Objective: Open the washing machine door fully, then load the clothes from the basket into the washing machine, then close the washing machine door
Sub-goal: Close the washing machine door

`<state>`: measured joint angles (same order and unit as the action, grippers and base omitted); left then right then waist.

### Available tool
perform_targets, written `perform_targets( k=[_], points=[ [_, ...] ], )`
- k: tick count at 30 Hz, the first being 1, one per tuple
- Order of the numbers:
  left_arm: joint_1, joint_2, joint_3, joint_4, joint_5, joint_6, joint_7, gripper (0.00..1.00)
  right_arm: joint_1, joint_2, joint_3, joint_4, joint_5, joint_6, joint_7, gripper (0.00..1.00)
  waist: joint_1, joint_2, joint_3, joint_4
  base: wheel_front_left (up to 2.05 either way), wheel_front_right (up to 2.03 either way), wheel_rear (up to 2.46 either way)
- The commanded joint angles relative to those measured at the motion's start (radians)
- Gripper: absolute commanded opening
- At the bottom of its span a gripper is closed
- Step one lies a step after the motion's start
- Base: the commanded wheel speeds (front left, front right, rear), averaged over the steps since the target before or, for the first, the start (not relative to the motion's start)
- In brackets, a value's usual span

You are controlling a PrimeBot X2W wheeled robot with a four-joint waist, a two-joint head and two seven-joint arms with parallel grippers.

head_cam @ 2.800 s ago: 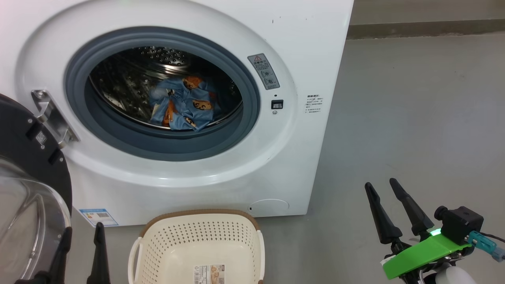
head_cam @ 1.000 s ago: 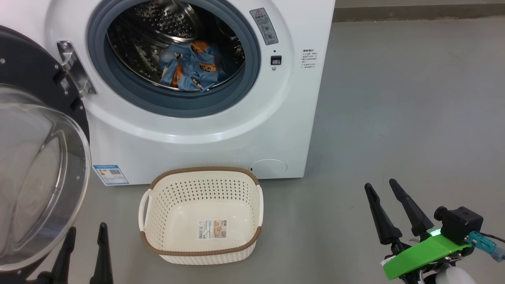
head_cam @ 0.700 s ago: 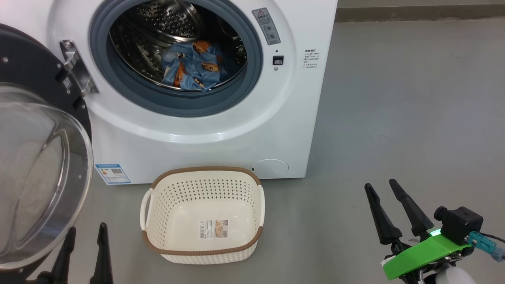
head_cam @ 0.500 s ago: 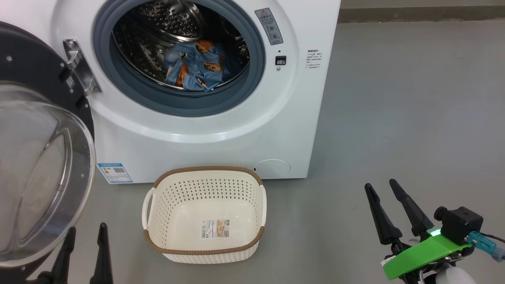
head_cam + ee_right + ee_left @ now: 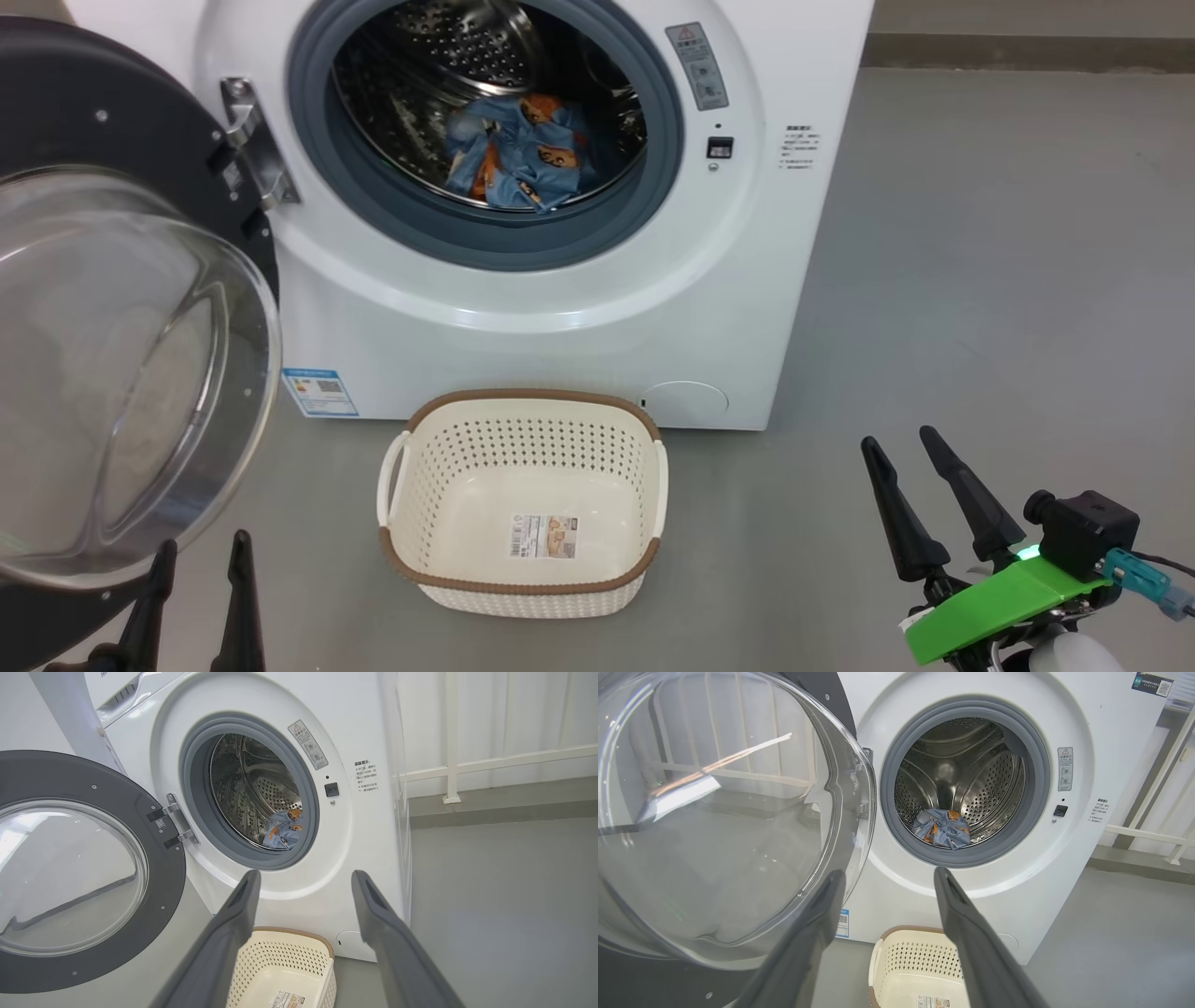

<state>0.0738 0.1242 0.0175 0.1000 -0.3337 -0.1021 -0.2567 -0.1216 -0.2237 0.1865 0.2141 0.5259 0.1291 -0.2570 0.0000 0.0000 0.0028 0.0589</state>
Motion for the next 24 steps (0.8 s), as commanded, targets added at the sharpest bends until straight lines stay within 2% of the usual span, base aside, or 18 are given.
perform_targets(
  k=[1, 24],
  points=[
    [-0.041, 0.016, 0.039, -0.017, 0.017, 0.005, -0.005, 1.0, -0.005, -0.007, 0.024, -0.019, -0.012, 0.002, -0.005, 1.0, 0.0, 0.0, -0.006, 0.022, 0.0, 0.0, 0.0],
    [-0.018, 0.021, 0.037, -0.013, 0.039, 0.048, -0.003, 1.0, 0.006, 0.002, 0.041, -0.007, -0.015, 0.002, -0.005, 1.0, 0.0, 0.0, -0.042, 0.24, 0.0, 0.0, 0.0]
  ],
)
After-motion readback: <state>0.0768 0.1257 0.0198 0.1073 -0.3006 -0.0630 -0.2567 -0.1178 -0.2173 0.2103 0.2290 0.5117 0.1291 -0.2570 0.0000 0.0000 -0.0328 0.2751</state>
